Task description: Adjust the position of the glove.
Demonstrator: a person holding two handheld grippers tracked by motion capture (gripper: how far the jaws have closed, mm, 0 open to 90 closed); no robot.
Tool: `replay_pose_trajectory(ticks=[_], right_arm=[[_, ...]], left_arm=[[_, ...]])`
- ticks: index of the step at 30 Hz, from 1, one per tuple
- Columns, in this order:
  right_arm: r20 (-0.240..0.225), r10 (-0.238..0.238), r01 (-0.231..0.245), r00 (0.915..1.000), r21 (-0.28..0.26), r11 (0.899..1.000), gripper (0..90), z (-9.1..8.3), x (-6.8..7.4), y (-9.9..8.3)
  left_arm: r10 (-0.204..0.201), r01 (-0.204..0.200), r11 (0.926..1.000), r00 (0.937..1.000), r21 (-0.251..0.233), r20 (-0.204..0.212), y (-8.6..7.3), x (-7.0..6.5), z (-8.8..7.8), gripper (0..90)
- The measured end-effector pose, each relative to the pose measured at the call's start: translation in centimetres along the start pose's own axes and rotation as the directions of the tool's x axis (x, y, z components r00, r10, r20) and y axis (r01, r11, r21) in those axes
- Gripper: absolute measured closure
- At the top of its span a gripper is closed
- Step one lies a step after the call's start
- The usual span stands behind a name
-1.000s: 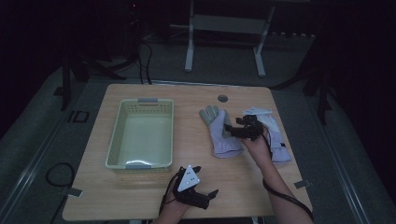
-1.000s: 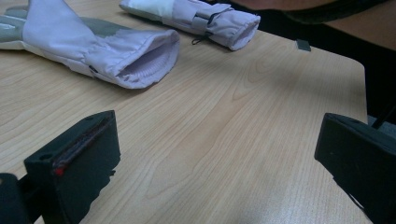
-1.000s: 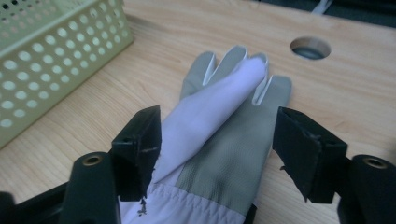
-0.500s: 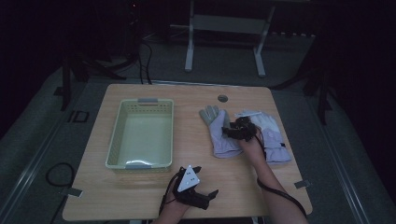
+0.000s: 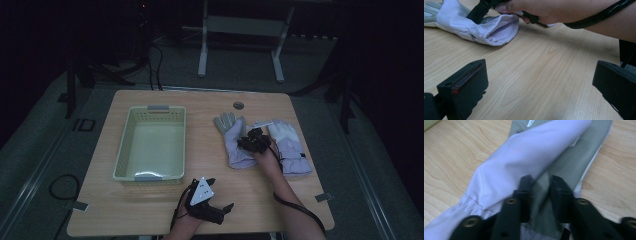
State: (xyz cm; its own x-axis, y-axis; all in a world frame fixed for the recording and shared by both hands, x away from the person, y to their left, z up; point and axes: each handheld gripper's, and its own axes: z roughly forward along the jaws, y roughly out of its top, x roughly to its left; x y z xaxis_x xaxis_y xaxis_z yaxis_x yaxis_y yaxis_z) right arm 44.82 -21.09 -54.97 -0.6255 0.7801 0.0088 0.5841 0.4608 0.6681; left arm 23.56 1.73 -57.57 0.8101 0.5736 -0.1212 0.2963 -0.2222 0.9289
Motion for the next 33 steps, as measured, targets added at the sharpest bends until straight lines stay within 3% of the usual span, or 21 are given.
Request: replay_pose_trajectory(ticks=[5,11,18,22,25,29,33], right_arm=[[0.036,-0.029,0.029,0.9989,0.008,1.000,86.3,-0.1,0.7,0.4],[-0.004,0.055,-0.056,0.9985,-0.034,0.998,87.6,-1.5,1.1,0.8],[-0.018,0.091,-0.093,0.9956,-0.094,0.991,87.9,-4.2,2.0,1.2],[-0.037,0.084,-0.088,0.9958,-0.130,0.988,87.8,-6.0,2.8,1.2],[-0.029,0.070,-0.074,0.9971,-0.161,0.984,87.9,-7.5,3.5,1.1],[-0.012,0.095,-0.095,0.9954,-0.198,0.975,87.8,-9.6,4.4,0.5],[-0.017,0.085,-0.087,0.9962,-0.225,0.971,87.8,-11.0,5.1,-0.3]], left_arm=[[-0.004,0.004,1.0000,1.0000,-0.001,0.001,0.0,0.0,0.0,0.3],[-0.005,0.005,1.0000,1.0000,-0.002,0.003,0.0,0.0,0.0,0.3],[-0.002,0.002,1.0000,1.0000,-0.002,0.004,0.0,0.0,0.0,0.3],[-0.008,0.008,1.0000,1.0000,-0.002,0.005,0.0,0.1,0.0,0.3],[-0.008,0.008,1.0000,1.0000,-0.003,0.003,0.0,0.0,0.0,0.3],[-0.007,0.007,1.0000,1.0000,0.001,-0.001,0.0,0.1,0.0,0.3],[0.000,0.000,1.0000,1.0000,-0.002,-0.001,0.0,0.0,0.0,0.3]])
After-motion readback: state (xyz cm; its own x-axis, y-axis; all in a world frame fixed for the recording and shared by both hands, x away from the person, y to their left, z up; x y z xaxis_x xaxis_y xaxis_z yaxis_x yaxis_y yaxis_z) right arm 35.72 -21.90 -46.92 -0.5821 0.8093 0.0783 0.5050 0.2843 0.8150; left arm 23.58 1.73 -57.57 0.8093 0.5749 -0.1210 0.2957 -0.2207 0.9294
